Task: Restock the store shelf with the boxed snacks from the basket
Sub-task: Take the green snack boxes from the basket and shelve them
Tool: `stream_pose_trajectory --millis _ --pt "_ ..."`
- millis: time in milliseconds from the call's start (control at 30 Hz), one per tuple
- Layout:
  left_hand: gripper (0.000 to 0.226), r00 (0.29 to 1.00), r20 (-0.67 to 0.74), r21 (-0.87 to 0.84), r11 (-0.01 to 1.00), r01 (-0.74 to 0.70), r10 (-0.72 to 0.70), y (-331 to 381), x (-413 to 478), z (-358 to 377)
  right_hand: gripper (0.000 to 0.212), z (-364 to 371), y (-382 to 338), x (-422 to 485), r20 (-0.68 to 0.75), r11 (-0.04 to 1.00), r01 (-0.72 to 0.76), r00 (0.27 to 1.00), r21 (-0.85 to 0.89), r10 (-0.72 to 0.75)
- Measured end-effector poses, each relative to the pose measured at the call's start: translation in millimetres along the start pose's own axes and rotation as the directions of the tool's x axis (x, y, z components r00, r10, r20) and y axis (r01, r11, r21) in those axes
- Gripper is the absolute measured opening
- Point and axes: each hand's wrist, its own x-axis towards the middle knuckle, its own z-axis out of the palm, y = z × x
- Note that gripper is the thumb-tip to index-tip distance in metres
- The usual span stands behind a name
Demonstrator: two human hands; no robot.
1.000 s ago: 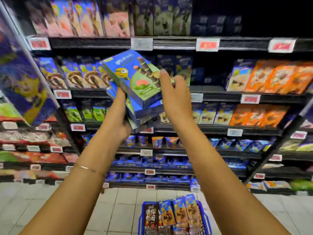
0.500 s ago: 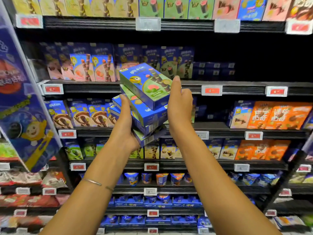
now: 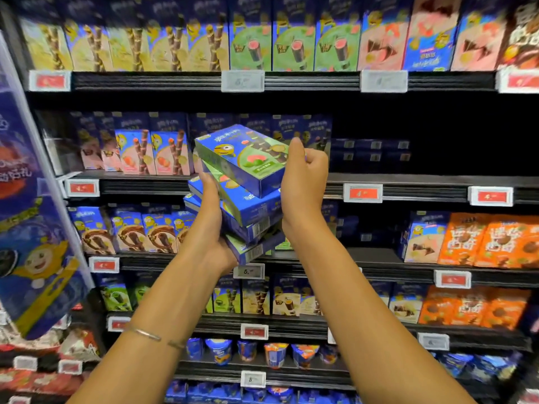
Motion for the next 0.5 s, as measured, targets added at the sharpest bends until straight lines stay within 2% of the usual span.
stream_pose_trajectory --millis 167,267,500 --pt "0.087 0.996 -0.076 -0.056 0.997 0.048 -0.053 -10 8 7 0.025 -5 6 14 0.0 0.999 -0.03 1.0 0.033 0.03" --pt "0.089 0.993 -0.067 -0.087 0.992 0.091 -0.097 -12 14 4 0.03 -4 10 20 -0.003 0.998 -0.029 1.0 0.063 0.029" --pt "0.09 0.984 -0.086 -0.107 0.983 0.149 -0.159 -3 27 -14 0.027 1 24 30 0.01 0.985 -0.103 0.995 0.137 0.103"
